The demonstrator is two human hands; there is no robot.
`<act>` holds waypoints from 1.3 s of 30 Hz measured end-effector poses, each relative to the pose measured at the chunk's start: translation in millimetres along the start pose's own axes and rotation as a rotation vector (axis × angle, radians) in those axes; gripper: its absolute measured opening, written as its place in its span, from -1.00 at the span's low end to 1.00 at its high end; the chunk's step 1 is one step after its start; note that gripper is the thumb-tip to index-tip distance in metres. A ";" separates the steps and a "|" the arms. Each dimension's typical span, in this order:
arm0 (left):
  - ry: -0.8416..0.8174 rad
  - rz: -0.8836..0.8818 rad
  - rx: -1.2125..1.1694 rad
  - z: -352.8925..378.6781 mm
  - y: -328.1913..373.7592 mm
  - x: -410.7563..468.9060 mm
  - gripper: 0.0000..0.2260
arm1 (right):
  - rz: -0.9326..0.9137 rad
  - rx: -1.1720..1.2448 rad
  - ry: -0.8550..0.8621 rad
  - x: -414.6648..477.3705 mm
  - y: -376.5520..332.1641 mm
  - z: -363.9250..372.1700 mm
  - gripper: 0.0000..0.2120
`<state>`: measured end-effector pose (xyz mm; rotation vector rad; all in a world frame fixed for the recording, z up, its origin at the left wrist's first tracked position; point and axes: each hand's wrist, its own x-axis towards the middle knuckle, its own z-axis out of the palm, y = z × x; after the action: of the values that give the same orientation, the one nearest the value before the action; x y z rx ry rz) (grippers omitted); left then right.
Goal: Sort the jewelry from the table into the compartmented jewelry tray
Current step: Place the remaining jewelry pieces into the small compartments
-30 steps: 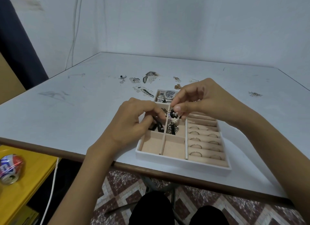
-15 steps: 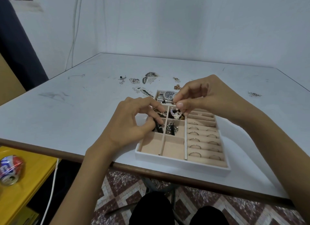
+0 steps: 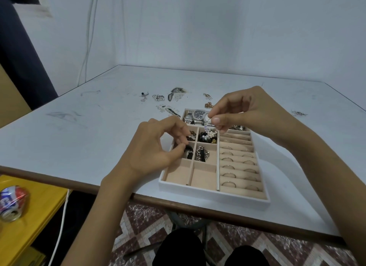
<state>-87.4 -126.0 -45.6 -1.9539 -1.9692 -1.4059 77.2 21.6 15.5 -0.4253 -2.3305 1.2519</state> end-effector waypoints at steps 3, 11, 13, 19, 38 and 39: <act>-0.005 0.015 0.108 -0.3 -2.7 -0.1 -0.86 | 0.000 -0.001 0.004 -0.5 -0.4 -1.0 -0.90; 0.013 0.025 0.173 -2.2 -0.6 -3.4 -0.78 | 0.005 0.007 -0.006 -1.2 -1.3 -0.5 -0.89; -0.005 0.049 0.156 -3.1 -2.8 -1.6 -0.78 | 0.007 0.014 -0.021 -1.2 -0.6 0.9 -0.89; 0.027 -0.100 0.285 -14.3 -26.1 -11.0 -0.64 | 0.018 -0.010 -0.090 -0.9 1.3 9.1 -0.90; -0.367 -0.291 0.511 -3.7 -28.3 -16.0 -0.21 | -0.084 -0.146 -0.263 -12.3 -8.9 74.0 -0.96; -0.362 -0.290 0.509 -3.8 -28.1 -15.9 -0.21 | -0.105 -0.181 -0.258 -13.2 -9.3 74.0 -0.96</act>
<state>-108.8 -135.1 -68.3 -1.8206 -2.5237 -0.4979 48.7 -41.3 -15.6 -0.2039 -2.6587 1.1066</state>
